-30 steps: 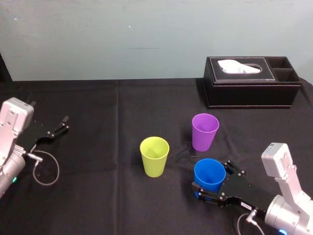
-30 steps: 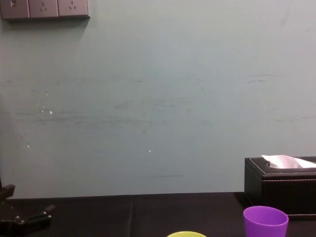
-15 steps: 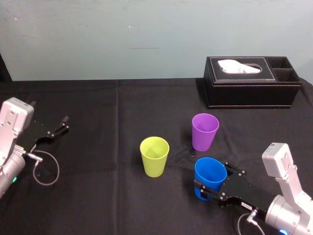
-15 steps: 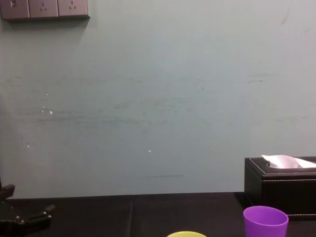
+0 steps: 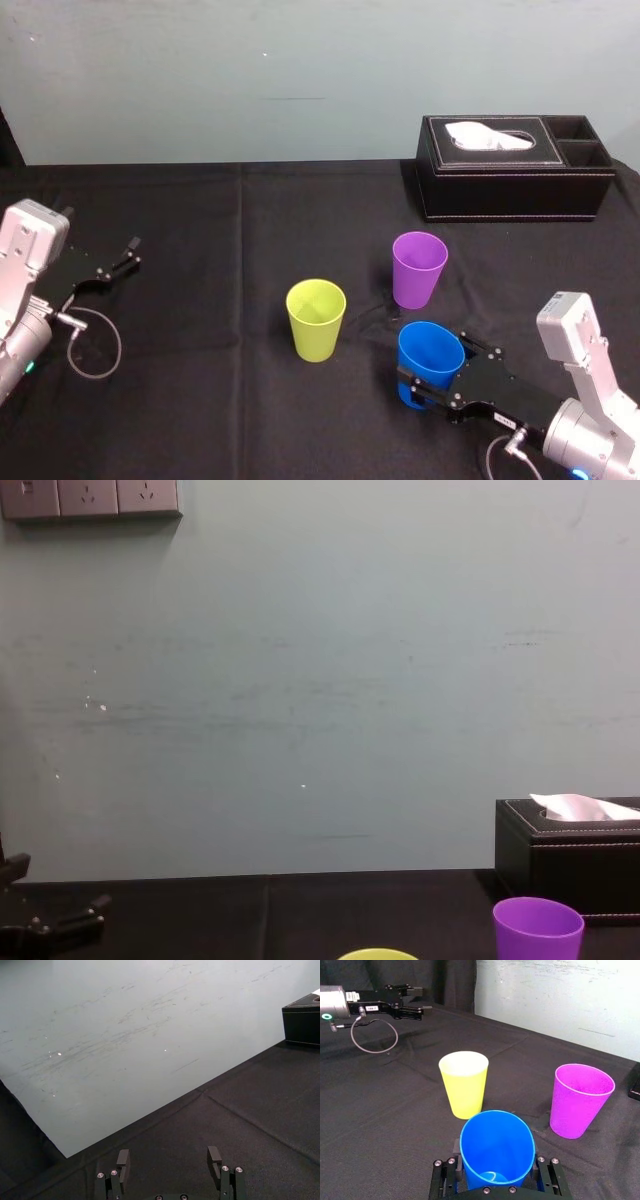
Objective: Stack the three plastic cups sequentially using one hand.
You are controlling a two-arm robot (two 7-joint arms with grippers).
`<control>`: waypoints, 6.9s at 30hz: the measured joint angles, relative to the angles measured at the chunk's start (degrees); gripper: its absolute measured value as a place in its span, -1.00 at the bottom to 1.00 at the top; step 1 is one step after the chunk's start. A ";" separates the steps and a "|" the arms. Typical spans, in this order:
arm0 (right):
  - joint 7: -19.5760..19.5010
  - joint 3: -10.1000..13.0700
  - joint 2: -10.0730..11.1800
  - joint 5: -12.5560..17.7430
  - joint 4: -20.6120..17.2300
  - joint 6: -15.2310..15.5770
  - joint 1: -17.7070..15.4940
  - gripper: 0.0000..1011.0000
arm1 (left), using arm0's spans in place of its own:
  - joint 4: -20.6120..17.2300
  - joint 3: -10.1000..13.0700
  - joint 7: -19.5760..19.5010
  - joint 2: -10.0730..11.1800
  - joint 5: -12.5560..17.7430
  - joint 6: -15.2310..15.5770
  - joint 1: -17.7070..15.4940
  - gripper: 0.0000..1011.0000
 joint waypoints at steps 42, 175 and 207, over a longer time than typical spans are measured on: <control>-1.70 2.19 2.56 -0.53 -13.08 4.69 1.34 0.44 | 0.00 0.00 0.00 0.00 0.00 0.00 0.00 1.00; -2.18 -11.66 -10.03 -7.72 3.39 9.39 18.39 0.44 | 0.00 0.00 0.00 0.00 0.00 0.00 0.00 1.00; -2.20 -11.59 -9.95 -7.53 3.25 9.44 18.39 0.98 | 0.00 0.00 0.00 0.00 0.00 0.00 0.00 1.00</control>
